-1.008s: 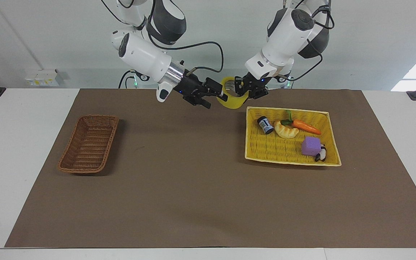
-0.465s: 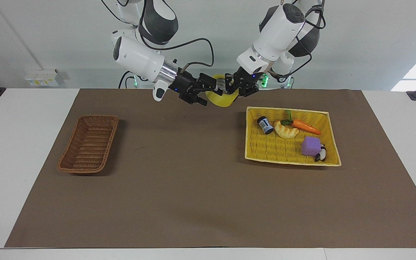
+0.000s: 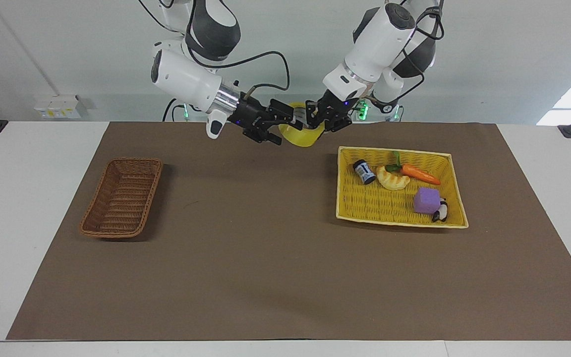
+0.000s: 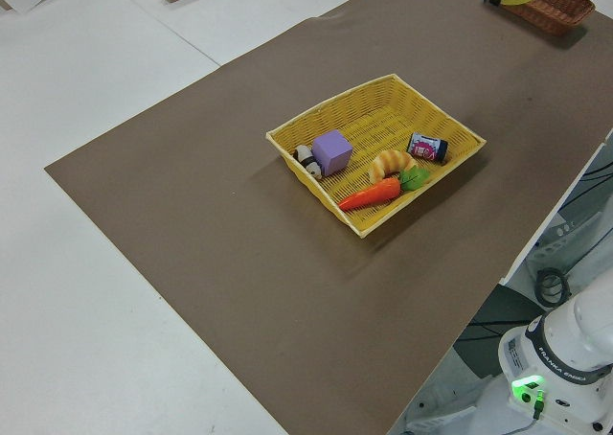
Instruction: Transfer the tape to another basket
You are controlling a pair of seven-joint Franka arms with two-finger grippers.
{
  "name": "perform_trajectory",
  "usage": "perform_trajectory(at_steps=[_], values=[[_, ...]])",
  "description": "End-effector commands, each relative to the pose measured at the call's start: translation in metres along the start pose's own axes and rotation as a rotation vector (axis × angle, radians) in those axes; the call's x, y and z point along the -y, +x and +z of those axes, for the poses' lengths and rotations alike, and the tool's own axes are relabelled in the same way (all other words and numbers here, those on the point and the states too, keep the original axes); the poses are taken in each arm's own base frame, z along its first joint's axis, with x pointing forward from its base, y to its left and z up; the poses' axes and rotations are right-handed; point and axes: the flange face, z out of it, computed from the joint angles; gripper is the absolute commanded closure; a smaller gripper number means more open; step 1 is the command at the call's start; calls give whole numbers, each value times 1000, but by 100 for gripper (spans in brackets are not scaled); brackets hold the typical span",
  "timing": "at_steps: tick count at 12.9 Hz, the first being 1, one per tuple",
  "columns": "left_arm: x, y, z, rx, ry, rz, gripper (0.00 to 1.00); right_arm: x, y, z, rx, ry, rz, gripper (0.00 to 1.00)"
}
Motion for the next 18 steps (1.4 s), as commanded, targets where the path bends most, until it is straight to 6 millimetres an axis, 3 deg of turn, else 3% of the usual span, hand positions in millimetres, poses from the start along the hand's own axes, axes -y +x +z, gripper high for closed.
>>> perform_trajectory(at_steps=[1, 3, 5, 8, 10, 13, 15, 18], values=[[-4, -3, -7, -26, -30, -23, 100, -12, -4, -7, 36, 24, -12, 25], [-4, -3, -7, -26, -30, -29, 100, -15, -1, -14, 40, 25, -10, 66], [-4, -2, -8, -27, -30, -34, 100, -18, 1, -19, 47, 28, 10, 98], [-3, -2, -8, -28, -29, -31, 100, -18, 2, -19, 49, 24, 33, 100], [0, 2, -9, -35, -32, -41, 1, -20, 4, -21, 45, 18, 31, 100], [1, 1, -16, -43, -36, -90, 0, -27, 13, -31, 28, 2, 34, 100], [10, 7, -33, -59, -41, -103, 0, -38, 20, -44, 37, -6, 43, 100], [41, 21, -55, -35, -12, -146, 0, -66, 33, -74, 25, -73, 40, 100]])
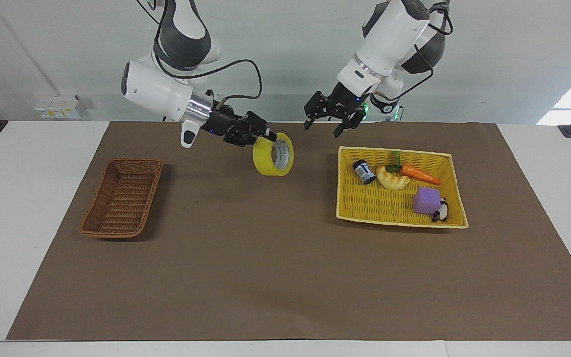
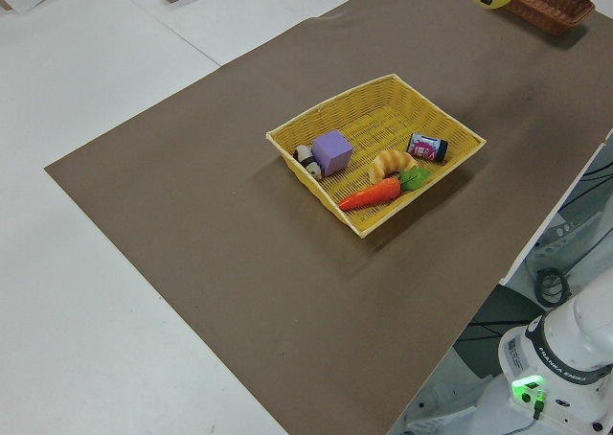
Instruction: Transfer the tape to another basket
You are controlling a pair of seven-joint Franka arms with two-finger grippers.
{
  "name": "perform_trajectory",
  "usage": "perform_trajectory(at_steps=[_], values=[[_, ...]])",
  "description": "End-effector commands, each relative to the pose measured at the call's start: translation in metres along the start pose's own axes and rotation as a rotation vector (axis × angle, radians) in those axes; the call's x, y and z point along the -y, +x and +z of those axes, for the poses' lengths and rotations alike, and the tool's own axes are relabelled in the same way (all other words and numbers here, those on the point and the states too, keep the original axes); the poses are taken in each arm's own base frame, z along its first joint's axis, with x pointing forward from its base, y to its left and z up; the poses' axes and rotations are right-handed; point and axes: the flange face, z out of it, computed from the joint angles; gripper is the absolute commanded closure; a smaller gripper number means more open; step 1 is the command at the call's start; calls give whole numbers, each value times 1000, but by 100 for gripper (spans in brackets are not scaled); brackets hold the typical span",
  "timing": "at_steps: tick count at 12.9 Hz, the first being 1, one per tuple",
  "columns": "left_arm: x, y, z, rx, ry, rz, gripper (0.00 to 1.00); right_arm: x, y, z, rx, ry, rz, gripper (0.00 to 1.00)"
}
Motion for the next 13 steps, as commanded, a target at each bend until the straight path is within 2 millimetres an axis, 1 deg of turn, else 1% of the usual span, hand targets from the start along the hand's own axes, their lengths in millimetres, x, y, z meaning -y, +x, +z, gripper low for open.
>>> perform_trajectory(at_steps=[1, 4, 6, 8, 10, 11, 12, 13], values=[[27, 12, -22, 21, 39, -39, 0, -24, 10, -29, -13, -71, -24, 100], [62, 34, -36, 11, 63, -109, 0, -57, 24, -69, -43, -116, -26, 100], [85, 45, -43, -14, 132, -79, 0, -87, 33, -102, -78, -181, -50, 100], [110, 56, -52, -34, 191, -58, 0, -113, 38, -132, -99, -251, -83, 100], [144, 71, -65, -42, 208, -16, 0, -144, 38, -162, -99, -325, -113, 100], [167, 78, -74, -42, 244, 20, 0, -159, 36, -176, -79, -385, -158, 100], [184, 82, -81, -36, 291, 77, 0, -173, 34, -189, -54, -470, -235, 100], [206, 85, -90, -20, 314, 111, 0, -183, 34, -198, -29, -559, -304, 100]])
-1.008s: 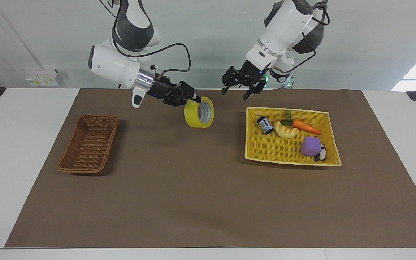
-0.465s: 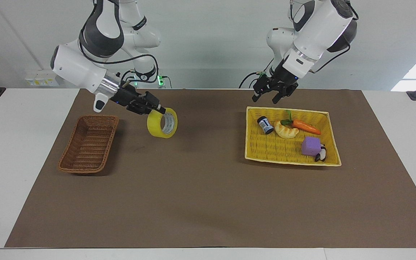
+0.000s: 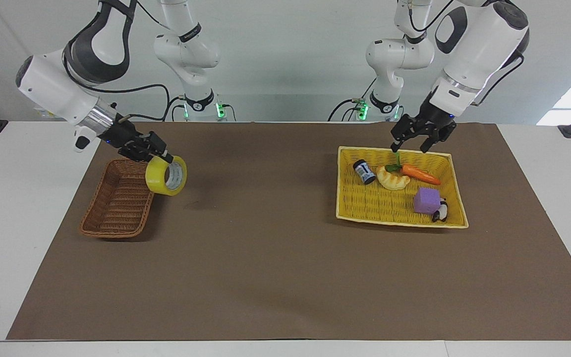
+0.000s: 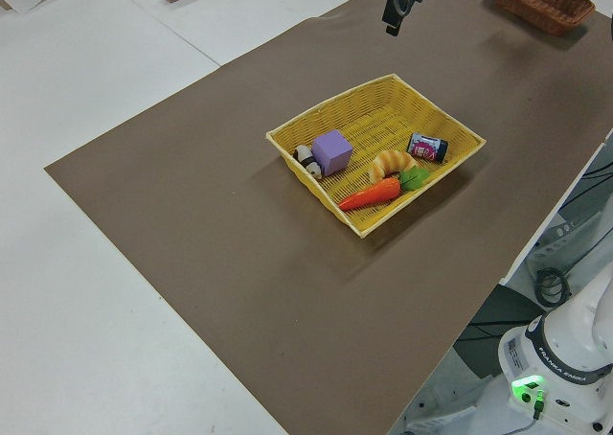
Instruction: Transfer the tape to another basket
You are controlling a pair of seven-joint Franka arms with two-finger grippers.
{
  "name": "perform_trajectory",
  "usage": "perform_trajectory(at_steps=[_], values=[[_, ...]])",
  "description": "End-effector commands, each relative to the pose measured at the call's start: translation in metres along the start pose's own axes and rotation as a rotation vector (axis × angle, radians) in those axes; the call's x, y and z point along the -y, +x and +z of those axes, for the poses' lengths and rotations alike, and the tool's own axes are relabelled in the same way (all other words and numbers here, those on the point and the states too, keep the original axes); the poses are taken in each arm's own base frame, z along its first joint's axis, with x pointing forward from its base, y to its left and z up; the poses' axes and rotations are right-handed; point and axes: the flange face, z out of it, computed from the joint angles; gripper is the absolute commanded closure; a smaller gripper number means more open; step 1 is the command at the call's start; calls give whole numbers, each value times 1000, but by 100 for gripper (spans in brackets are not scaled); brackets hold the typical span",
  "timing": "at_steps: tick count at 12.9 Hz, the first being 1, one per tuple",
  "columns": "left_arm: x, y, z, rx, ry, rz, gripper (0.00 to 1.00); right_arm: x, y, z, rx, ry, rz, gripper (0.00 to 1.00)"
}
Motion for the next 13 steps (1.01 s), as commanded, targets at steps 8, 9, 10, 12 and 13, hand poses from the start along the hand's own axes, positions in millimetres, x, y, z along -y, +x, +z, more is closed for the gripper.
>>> perform_trajectory(at_steps=[8, 9, 10, 12, 13], values=[[74, 33, -55, 156, 223, 139, 0, -54, 16, -14, 189, -604, -644, 100], [73, 33, -56, 148, 217, 144, 0, -58, 22, -9, 198, -632, -705, 100], [73, 32, -56, 148, 214, 149, 0, -59, 23, -7, 210, -650, -732, 100], [73, 32, -54, 147, 212, 140, 0, -46, 27, 1, 232, -694, -787, 100], [76, 32, -55, 147, 212, 134, 0, -43, 27, 6, 241, -718, -813, 100]])
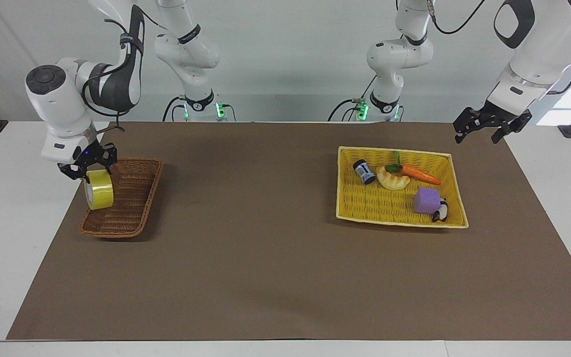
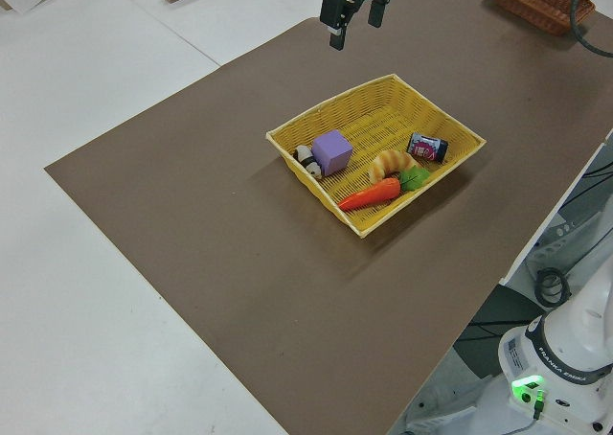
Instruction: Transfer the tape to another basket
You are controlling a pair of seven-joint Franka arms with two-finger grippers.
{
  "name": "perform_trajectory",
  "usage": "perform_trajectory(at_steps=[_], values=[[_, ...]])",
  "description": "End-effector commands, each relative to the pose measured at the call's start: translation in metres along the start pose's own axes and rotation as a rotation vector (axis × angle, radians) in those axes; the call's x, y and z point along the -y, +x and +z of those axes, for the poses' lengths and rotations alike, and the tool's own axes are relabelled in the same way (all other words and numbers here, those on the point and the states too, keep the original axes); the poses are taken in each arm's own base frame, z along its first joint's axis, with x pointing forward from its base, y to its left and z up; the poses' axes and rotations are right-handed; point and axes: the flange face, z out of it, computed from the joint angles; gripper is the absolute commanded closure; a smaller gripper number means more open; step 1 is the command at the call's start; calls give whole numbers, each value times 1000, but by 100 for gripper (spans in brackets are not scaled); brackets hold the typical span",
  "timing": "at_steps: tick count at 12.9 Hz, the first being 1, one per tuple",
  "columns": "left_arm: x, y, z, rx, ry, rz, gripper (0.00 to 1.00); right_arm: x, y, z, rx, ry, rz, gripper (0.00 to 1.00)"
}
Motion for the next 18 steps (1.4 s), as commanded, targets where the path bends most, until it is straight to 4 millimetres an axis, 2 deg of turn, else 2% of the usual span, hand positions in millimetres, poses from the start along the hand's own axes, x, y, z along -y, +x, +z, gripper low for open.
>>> perform_trajectory(at_steps=[1, 4, 8, 10, 13, 14, 15, 16, 17, 18], values=[[4, 0, -5, 11, 8, 1, 0, 9, 6, -1, 16, -68, -80, 100], [6, 0, -5, 11, 8, -4, 0, 20, 6, 18, 18, -117, -129, 100], [5, 0, -5, 11, 8, -2, 0, 26, 8, 27, 14, -124, -134, 100], [5, 0, -5, 11, 8, -2, 0, 31, 11, 44, -2, -122, -143, 100], [5, 0, -5, 11, 8, -1, 0, 43, 14, 51, 27, -88, -73, 100], [5, 0, -5, 11, 8, -2, 0, 53, 15, 60, 53, -59, -38, 62], [5, 0, -5, 11, 8, -2, 0, 60, 12, 64, 59, -48, -25, 53], [5, 0, -5, 11, 8, -2, 0, 61, 11, 64, 57, -42, -19, 35], [5, 0, -5, 11, 8, -2, 0, 62, 11, 65, 58, -36, -18, 6], [5, 0, -5, 11, 8, -2, 0, 61, 10, 65, 57, -35, -18, 0]])
